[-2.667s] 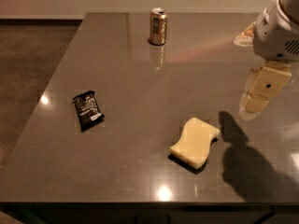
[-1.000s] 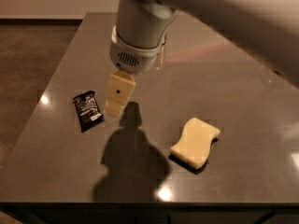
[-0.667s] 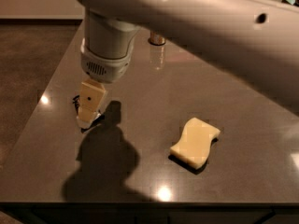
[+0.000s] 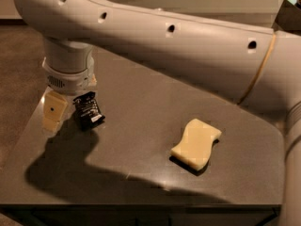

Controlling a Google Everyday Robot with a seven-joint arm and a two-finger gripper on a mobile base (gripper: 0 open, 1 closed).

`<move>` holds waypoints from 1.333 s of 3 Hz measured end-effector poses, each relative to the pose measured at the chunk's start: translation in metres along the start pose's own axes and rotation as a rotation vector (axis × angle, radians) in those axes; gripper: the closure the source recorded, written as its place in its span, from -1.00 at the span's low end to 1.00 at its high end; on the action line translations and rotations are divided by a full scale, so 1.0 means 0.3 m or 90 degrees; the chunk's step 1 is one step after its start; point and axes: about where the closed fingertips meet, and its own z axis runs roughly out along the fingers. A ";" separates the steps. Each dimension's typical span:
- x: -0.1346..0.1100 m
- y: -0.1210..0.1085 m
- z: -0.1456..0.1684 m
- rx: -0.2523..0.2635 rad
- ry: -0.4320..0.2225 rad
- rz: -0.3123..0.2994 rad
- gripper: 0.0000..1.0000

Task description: Move rxbar chocolate near sponge

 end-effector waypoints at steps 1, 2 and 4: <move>-0.008 -0.027 0.050 -0.002 0.012 0.023 -1.00; 0.013 -0.076 0.062 0.006 0.014 0.051 -1.00; 0.075 -0.104 0.109 0.016 0.046 0.070 -0.16</move>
Offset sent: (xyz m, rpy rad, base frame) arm 0.0380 -0.0194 -0.0255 -0.0171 0.0259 -0.1370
